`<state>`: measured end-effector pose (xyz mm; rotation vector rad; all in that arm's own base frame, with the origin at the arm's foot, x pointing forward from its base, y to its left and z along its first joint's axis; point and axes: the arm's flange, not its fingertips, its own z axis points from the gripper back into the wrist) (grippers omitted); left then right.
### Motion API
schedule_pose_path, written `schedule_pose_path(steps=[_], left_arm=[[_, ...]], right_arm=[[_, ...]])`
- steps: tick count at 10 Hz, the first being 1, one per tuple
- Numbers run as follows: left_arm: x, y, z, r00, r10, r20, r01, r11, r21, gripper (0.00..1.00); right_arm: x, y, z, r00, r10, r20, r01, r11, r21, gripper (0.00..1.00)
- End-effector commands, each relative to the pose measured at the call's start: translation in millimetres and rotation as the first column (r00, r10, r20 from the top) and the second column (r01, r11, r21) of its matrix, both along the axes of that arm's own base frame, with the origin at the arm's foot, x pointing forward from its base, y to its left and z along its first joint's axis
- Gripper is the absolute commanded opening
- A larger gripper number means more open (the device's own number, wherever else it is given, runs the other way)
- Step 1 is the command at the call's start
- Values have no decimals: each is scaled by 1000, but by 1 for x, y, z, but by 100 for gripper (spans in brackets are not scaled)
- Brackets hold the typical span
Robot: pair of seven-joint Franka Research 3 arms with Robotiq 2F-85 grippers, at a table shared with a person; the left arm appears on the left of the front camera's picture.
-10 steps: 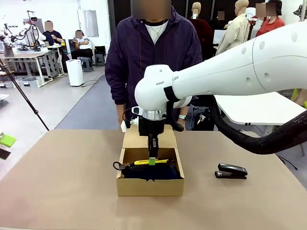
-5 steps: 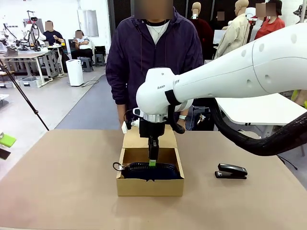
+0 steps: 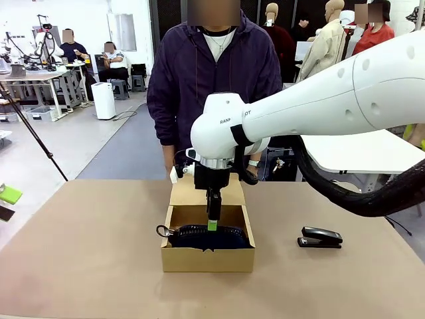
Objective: Pack the items into the box.
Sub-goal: Pick up the item indicated by the person and place it inside the Mailer Box.
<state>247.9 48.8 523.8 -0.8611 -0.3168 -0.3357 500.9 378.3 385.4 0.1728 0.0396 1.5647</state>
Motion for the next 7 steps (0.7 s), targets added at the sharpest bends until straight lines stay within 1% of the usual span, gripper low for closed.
schedule_pose_path(steps=[1,2,3,4,5,6,7], left_arm=[[-1,3,-2,1000,-9,12,9,1000,2,100],[-1,3,-2,1000,-9,12,9,1000,2,100],[-1,3,-2,1000,-9,12,9,1000,2,100],[-1,3,-2,1000,-9,12,9,1000,2,100],[-1,3,-2,1000,-9,12,9,1000,2,100],[-1,3,-2,1000,-9,12,9,1000,2,100],[-1,3,-2,1000,-9,12,9,1000,2,100]], right_arm=[[-6,-14,10,1000,-32,1,32,999,42,100],[-7,-30,27,998,-57,17,55,995,86,100],[-9,-55,54,995,-83,-49,90,982,166,100],[-14,-82,82,966,-178,-186,223,938,266,100],[-21,-114,103,874,-385,-297,463,846,266,100],[-27,-152,123,731,-628,-269,683,675,280,100],[-40,-192,138,649,-656,-385,760,571,310,100]])
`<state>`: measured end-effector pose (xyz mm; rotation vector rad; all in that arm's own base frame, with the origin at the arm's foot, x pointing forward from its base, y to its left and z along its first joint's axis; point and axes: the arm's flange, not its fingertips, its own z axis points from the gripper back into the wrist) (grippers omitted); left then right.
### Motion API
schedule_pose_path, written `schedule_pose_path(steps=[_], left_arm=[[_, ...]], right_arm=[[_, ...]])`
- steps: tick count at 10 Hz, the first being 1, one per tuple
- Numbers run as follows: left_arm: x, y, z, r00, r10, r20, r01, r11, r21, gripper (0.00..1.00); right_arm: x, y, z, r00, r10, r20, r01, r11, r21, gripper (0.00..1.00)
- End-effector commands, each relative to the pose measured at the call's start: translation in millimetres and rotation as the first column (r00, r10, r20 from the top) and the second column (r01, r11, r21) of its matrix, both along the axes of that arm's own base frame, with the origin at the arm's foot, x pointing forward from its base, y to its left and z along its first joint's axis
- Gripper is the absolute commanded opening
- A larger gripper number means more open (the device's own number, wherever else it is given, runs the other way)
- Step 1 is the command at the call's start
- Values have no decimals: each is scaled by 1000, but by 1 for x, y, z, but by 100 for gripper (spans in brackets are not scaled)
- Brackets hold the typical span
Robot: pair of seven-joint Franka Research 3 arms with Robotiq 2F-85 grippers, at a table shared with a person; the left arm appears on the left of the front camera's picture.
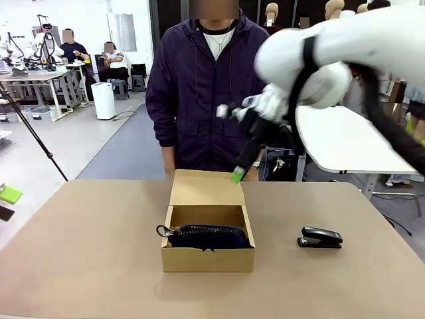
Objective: Pack the items into the box.
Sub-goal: Pick up the item indicated by the person and place it inside the Mailer Box.
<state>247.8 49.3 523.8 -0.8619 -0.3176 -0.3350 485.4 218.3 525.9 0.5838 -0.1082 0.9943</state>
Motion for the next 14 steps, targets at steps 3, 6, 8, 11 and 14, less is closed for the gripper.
schedule_pose_path(steps=[3,6,8,11,14], left_arm=[[-1,2,-2,1000,-9,12,9,1000,3,100],[-1,2,-2,1000,-9,12,9,1000,3,100],[-1,2,-2,1000,-9,12,9,1000,3,100],[-1,2,-2,1000,-9,12,9,1000,3,100],[-1,2,-2,1000,-9,12,9,1000,3,100]], right_arm=[[-88,-161,14,762,-590,-266,645,724,245,100],[-200,-271,-13,618,-690,-376,768,429,475,100],[-224,-282,-47,615,-693,-377,762,399,510,100],[-212,-304,-23,598,-678,-428,789,406,461,100],[-212,-304,-23,598,-678,-428,789,406,461,100]])
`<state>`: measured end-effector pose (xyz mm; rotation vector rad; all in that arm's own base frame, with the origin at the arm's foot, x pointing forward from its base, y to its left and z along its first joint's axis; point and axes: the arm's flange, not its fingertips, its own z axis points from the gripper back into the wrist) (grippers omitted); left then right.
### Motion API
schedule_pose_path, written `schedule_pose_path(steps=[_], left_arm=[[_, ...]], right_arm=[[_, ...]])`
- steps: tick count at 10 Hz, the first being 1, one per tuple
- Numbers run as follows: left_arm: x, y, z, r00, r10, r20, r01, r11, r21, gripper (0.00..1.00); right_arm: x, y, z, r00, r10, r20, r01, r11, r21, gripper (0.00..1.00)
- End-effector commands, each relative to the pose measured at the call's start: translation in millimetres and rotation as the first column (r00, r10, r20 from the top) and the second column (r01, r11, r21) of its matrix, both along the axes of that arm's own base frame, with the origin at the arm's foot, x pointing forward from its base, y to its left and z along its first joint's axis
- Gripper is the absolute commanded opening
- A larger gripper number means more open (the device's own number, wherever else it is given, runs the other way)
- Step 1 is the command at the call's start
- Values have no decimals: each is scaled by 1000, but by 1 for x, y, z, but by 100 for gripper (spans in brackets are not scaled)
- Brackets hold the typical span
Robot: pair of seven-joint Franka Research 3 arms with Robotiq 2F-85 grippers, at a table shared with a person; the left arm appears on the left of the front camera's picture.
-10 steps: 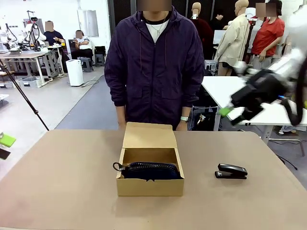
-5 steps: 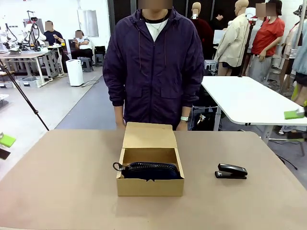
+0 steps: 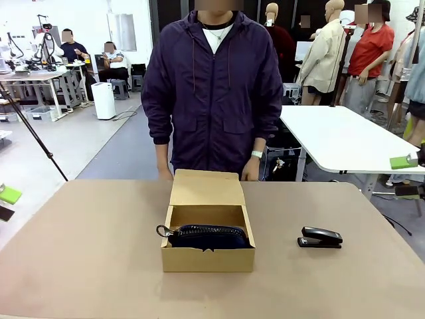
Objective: Pack the items into the box.
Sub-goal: Pick up the item indicated by the person and place it inside the Mailer Box.
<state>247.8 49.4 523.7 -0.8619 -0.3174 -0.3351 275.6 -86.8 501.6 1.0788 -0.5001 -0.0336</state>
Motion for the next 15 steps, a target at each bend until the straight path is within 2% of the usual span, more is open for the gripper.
schedule_pose_path(steps=[1,15], left_arm=[[-1,2,-2,1000,-9,12,9,1000,3,100],[-1,2,-2,1000,-9,12,9,1000,3,100]], right_arm=[[-2,1,1,1000,-5,16,4,1000,25,100],[-1,-1,0,1000,-3,0,3,1000,1,100]])
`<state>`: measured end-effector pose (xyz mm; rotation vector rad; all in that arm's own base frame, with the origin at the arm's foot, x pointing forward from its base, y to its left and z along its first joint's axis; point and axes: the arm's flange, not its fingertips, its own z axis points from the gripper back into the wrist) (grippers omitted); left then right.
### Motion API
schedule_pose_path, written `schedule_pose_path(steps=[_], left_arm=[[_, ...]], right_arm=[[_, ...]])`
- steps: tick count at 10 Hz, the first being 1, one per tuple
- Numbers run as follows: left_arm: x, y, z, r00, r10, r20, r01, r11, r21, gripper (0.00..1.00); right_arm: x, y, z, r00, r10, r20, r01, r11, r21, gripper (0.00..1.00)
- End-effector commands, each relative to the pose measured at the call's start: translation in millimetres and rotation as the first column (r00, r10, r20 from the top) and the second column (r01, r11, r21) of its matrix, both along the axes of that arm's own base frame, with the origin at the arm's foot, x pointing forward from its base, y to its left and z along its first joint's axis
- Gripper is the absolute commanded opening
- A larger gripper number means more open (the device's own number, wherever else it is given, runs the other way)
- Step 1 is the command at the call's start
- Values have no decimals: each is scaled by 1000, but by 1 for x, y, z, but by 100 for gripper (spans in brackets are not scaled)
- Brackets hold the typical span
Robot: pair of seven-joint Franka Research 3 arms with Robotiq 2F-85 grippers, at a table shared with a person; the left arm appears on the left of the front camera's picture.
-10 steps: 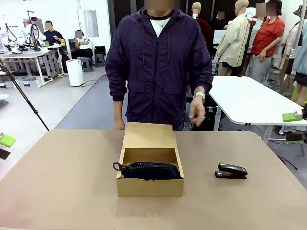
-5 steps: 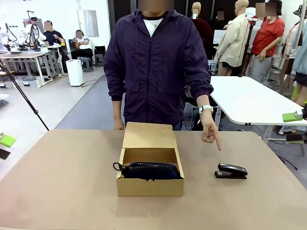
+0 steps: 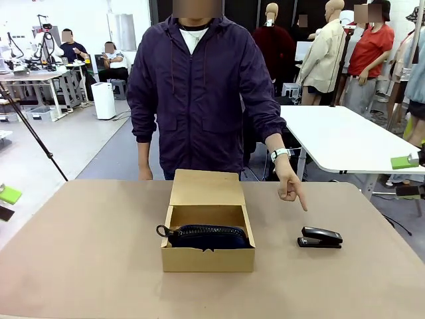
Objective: Pack the items into the box.
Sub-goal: Pick up the item indicated by the person and place it inside the Mailer Box.
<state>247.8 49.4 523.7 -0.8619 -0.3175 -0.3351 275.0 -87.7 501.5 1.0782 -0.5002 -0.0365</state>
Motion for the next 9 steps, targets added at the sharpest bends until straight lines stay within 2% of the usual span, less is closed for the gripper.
schedule_pose_path(steps=[1,2,3,4,5,7,8,9], left_arm=[[-1,2,-2,1000,-9,12,9,1000,3,100],[-1,2,-2,1000,-9,12,9,1000,3,100],[-1,2,-2,1000,-9,12,9,1000,3,100],[-1,2,-2,1000,-9,12,9,1000,3,100],[-1,2,-2,1000,-9,12,9,1000,3,100],[-1,2,-2,1000,-9,12,9,1000,3,100],[-1,2,-2,1000,-9,12,9,1000,3,100],[-1,2,-2,1000,-9,12,9,1000,3,100]], right_arm=[[29,12,-3,989,139,-57,-144,984,-100,100],[57,33,-9,953,229,-199,-280,915,-292,100],[86,59,-21,913,182,-364,-366,760,-537,100],[100,81,-31,915,107,-389,-365,630,-685,100],[107,98,-38,937,29,-347,-316,494,-810,100],[119,119,-66,958,-40,-284,-257,321,-912,100],[119,127,-77,960,-23,-279,-262,279,-924,100],[119,129,-83,970,-37,-239,-223,248,-943,100]])
